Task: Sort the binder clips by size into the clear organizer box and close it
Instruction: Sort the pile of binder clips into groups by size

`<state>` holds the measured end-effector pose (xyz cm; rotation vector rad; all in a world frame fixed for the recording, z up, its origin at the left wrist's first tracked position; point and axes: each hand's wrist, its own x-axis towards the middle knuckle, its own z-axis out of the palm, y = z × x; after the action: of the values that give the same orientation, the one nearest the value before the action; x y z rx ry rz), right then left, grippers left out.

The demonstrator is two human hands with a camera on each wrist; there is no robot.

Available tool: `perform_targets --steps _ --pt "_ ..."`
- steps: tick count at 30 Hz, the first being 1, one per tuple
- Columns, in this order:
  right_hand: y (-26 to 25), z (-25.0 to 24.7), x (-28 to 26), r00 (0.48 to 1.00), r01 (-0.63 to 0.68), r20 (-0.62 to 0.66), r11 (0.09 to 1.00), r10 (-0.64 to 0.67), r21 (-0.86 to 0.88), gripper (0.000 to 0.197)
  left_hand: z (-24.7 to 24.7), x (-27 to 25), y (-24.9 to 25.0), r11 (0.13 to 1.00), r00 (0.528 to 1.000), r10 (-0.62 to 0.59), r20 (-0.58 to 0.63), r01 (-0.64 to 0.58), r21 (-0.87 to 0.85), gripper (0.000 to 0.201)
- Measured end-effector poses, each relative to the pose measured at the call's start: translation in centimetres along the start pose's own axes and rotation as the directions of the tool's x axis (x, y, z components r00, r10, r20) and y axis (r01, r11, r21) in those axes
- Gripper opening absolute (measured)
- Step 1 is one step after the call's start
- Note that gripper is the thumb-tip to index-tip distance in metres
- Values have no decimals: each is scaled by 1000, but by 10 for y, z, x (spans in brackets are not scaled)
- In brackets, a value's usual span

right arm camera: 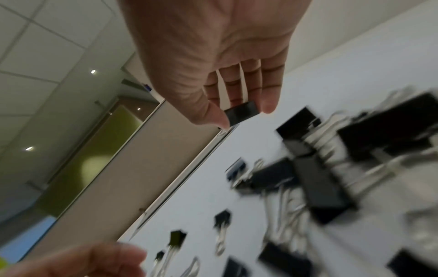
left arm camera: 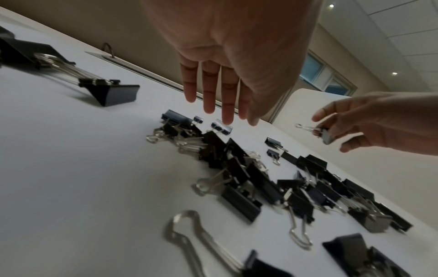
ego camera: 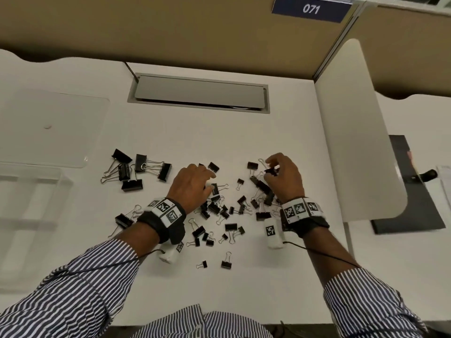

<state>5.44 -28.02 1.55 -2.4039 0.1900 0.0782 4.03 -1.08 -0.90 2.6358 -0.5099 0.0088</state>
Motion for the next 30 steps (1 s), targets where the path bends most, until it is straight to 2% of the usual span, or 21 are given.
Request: perform_targets --steps 6,12,15,19,23,26,30 --pt "46 -36 -25 989 -83 -121 997 83 5 41 17 6 26 996 996 79 40 -77 -46 26" --pt "68 -42 -56 985 -95 -141 995 96 18 45 40 28 67 986 980 160 122 -152 -69 23" --pt "75 -42 -67 990 -66 -127 998 69 24 46 54 42 87 990 976 140 169 -138 -21 22" --pt "82 -45 -74 992 -36 -117 999 38 19 44 72 56 107 993 968 61 243 -84 87 37" --pt "86 -48 -72 995 -30 -93 1000 30 6 43 81 62 118 969 953 27 302 -99 226 44" --pt "87 -47 -68 998 -27 -57 1000 27 -1 41 82 64 121 950 954 6 301 -100 295 42" --pt "83 -43 -61 999 13 -29 1000 -14 -20 41 75 66 120 954 963 -30 266 -53 296 37"
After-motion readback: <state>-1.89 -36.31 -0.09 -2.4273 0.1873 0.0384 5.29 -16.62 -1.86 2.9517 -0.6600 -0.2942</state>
